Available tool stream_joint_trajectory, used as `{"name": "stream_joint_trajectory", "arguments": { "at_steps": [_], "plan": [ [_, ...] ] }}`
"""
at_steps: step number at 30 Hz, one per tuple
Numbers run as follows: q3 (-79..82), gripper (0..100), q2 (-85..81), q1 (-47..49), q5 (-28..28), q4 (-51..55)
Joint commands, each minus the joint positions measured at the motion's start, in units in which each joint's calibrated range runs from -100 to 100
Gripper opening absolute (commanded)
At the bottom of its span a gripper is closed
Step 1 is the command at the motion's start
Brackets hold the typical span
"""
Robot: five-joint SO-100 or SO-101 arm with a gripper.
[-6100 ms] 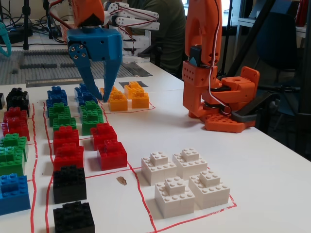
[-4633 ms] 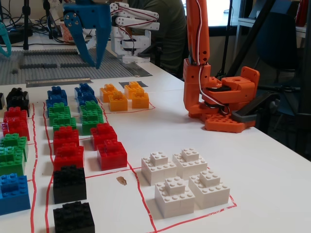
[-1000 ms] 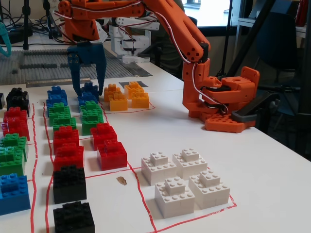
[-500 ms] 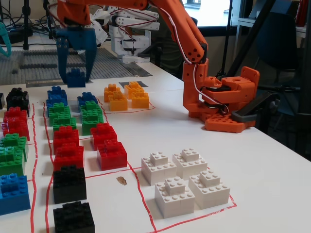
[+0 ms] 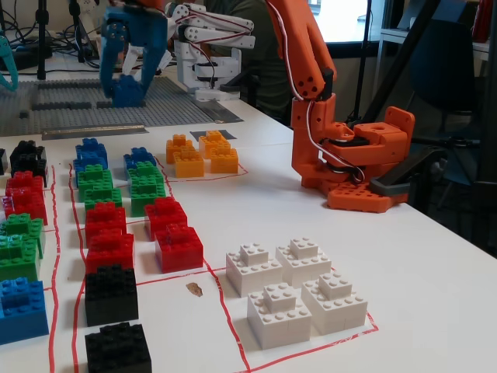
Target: Grab the block and put it in the grey marker
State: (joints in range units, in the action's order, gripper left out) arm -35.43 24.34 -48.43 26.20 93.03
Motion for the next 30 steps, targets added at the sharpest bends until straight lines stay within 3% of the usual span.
{"name": "stream_joint_trajectory", "arguments": {
  "at_steps": [1, 14, 30],
  "plan": [
    [-2.6, 0, -10.0, -6.6, 3.1, -1.6],
    [-5.8, 0, 0.5, -25.6, 11.3, -3.9],
    [-6.8, 0, 9.6, -29.3, 12.0, -0.9]
  ]
}}
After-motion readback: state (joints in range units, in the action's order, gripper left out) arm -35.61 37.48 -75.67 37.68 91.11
